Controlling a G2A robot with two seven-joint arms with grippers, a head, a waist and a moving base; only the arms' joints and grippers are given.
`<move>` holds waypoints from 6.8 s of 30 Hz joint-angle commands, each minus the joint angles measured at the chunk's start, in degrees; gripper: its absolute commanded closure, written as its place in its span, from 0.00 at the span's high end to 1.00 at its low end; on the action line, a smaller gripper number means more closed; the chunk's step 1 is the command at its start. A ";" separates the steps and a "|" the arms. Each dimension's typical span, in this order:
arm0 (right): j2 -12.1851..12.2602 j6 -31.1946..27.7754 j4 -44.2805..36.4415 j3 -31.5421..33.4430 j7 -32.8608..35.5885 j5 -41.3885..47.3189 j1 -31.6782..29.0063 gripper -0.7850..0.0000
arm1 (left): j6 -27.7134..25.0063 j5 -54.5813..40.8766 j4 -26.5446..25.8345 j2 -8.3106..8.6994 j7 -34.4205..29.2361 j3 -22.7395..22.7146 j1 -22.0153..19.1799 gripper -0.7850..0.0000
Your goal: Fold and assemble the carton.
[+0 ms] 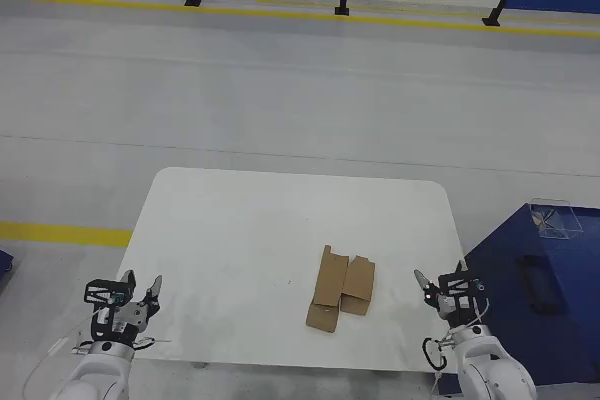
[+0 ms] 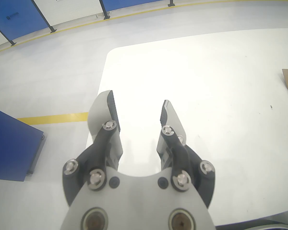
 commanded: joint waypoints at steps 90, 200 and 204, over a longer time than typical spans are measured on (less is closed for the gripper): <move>2.18 -29.88 -12.40 0.00 57.69 90.73 29.29 0.00 | 0.00 0.00 0.00 0.00 0.00 0.00 0.00 1.00; -4.33 -11.11 -32.22 -6.81 -11.90 -62.85 4.83 0.00 | 0.00 0.00 0.00 0.00 0.00 0.00 0.00 1.00; -4.31 2.33 -32.22 -15.66 -10.89 -83.83 -0.92 0.00 | 0.00 0.00 0.00 0.00 0.00 0.00 0.00 1.00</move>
